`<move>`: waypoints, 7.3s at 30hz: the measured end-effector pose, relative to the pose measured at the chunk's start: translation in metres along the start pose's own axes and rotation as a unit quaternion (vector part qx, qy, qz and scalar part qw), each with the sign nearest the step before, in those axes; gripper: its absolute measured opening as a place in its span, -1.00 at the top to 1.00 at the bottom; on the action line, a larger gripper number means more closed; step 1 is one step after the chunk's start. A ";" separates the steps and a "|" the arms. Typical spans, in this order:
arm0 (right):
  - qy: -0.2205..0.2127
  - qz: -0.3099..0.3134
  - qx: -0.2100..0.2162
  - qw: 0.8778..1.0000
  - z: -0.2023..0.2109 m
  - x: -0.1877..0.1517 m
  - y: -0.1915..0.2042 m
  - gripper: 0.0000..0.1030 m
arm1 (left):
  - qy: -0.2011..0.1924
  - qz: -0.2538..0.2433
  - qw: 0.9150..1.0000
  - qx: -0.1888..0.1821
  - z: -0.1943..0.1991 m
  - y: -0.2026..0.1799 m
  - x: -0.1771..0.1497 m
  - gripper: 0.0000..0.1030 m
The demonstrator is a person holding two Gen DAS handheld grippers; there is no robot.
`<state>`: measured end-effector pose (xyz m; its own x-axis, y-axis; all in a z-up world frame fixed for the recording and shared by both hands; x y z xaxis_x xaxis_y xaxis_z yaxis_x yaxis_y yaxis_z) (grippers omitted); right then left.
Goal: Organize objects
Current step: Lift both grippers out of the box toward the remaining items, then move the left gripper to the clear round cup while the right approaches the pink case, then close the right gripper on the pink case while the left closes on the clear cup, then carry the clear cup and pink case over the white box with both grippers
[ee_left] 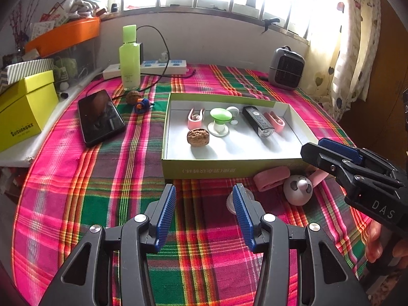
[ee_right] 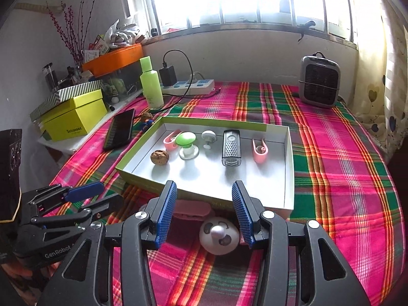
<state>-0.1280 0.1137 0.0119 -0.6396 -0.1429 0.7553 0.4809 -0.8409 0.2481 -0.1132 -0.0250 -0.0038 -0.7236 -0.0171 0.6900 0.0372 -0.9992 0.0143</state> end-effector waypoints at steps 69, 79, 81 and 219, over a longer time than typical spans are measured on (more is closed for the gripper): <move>0.046 -0.148 -0.101 0.983 0.012 -0.051 -0.080 0.10 | 0.040 -0.005 0.999 -0.031 -0.039 -0.026 -0.010 0.13; 0.039 -0.137 -0.114 0.983 0.020 -0.050 -0.084 0.10 | 0.040 -0.005 0.999 -0.031 -0.038 -0.027 -0.011 0.13; 0.043 -0.132 -0.108 0.984 0.014 -0.050 -0.081 0.10 | 0.040 -0.005 0.999 -0.031 -0.038 -0.027 -0.011 0.13; 0.070 -0.032 0.045 0.996 -0.061 0.034 -0.039 0.63 | 0.033 -0.014 0.999 -0.005 -0.067 -0.034 0.046 0.49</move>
<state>-0.2048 0.1095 -0.0093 -0.7457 -0.1674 0.6450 0.4839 -0.8014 0.3515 -0.1940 0.0054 -0.0208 -0.7679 0.0080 0.6405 0.0103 -0.9996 0.0248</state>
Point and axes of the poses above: each gripper's, at about its wrist camera, not at the fingertips, and z roughly against the way its jaws point, y to its left, x to its top, the point moved 7 cm from there along -z, roughly the way its jaws point, and after that the axes turned 11 degrees about x, right-handed, at the moved point
